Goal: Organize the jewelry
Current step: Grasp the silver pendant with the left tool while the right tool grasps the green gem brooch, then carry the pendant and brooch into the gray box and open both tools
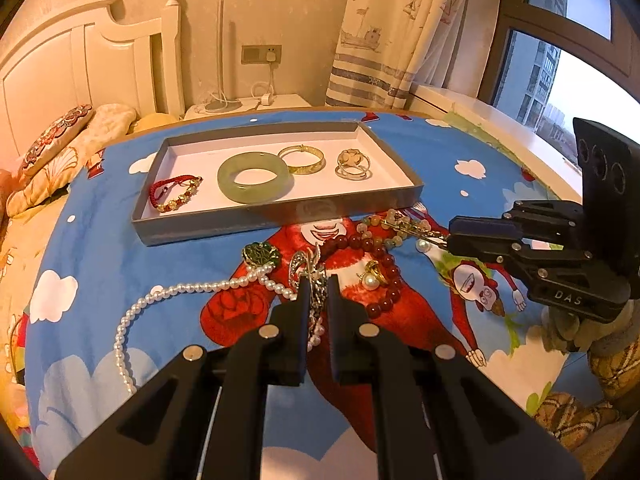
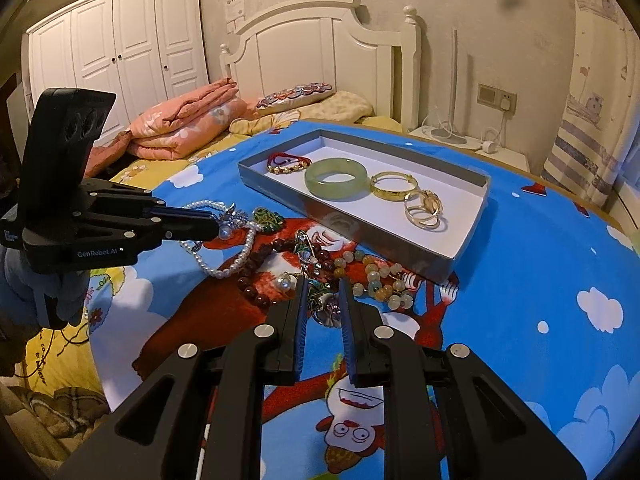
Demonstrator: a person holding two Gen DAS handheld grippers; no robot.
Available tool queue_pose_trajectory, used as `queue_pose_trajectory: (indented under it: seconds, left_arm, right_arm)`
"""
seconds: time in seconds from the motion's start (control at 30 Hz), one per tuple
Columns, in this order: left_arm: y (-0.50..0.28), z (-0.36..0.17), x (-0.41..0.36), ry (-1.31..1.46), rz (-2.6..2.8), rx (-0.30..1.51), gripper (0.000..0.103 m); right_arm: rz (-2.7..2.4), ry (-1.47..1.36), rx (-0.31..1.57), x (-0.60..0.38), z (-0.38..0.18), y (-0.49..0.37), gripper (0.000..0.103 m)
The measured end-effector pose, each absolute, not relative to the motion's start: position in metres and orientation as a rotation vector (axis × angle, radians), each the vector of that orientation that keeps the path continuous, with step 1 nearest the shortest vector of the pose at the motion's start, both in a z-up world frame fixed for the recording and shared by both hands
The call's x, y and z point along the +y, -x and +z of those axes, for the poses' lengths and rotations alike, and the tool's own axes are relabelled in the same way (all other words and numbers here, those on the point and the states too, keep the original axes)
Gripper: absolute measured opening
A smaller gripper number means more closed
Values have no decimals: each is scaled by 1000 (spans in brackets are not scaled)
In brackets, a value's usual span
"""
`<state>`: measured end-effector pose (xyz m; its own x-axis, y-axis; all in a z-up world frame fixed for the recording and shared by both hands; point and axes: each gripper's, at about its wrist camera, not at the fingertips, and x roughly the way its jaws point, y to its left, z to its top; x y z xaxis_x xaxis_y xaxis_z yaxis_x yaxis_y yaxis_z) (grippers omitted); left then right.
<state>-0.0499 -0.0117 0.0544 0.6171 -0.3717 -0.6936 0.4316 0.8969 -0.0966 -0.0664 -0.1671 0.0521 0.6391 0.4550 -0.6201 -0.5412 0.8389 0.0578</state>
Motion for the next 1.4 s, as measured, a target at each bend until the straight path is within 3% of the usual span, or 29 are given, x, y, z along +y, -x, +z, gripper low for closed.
queue_pose_trajectory:
  seconds: [0.37, 0.77, 1.4]
  left_arm:
    - [37, 67, -7, -88, -453, 745, 8]
    - [-43, 85, 8, -37, -436, 751, 8]
    - [-163, 66, 15, -36, -352, 836, 8]
  right_arm:
    - [530, 129, 632, -161, 66, 46, 17]
    - [468, 101, 672, -155, 63, -11, 17]
    - [445, 104, 731, -147, 48, -53, 17]
